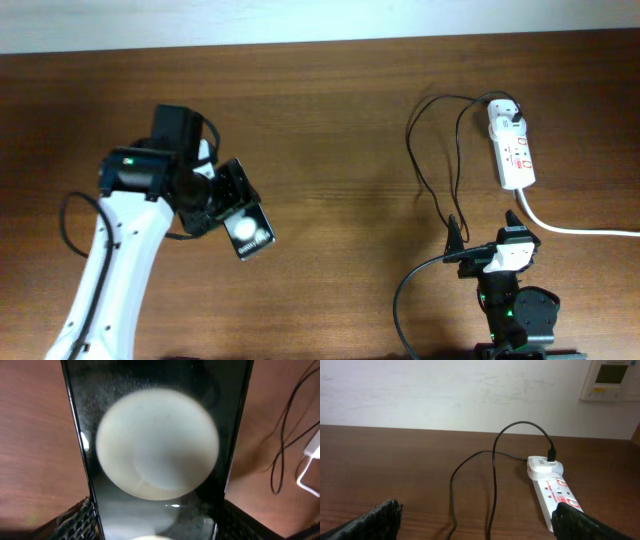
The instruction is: Plug charger to phone and switch on socket
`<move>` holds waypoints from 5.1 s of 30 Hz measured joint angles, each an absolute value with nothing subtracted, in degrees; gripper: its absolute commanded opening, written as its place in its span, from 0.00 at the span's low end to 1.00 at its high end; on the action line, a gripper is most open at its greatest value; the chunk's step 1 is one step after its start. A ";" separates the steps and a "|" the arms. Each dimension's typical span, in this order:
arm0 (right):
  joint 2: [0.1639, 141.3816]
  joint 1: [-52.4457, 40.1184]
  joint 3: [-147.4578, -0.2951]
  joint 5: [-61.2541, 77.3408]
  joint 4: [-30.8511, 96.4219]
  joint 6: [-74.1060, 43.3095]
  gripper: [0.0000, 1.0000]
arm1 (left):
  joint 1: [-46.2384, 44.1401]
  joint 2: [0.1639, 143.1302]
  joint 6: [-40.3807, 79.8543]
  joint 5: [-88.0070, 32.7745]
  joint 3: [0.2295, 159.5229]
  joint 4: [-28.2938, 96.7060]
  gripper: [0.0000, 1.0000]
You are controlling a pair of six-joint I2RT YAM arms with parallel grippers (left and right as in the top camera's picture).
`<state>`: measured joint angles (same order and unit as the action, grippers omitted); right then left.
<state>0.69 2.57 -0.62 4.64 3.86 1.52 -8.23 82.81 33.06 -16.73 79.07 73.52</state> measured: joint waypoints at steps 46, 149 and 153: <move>6.66 2.57 -7.88 60.20 1.23 -51.40 0.99 | -8.23 83.37 51.48 -31.64 68.49 57.39 0.70; 87.22 -30.46 -33.91 53.52 -33.21 -116.25 0.04 | 0.25 37.15 79.88 -28.73 45.21 56.16 0.98; 87.22 -30.46 -33.91 53.71 -33.21 -116.84 0.04 | -3.60 42.00 82.37 -29.19 45.19 50.35 0.95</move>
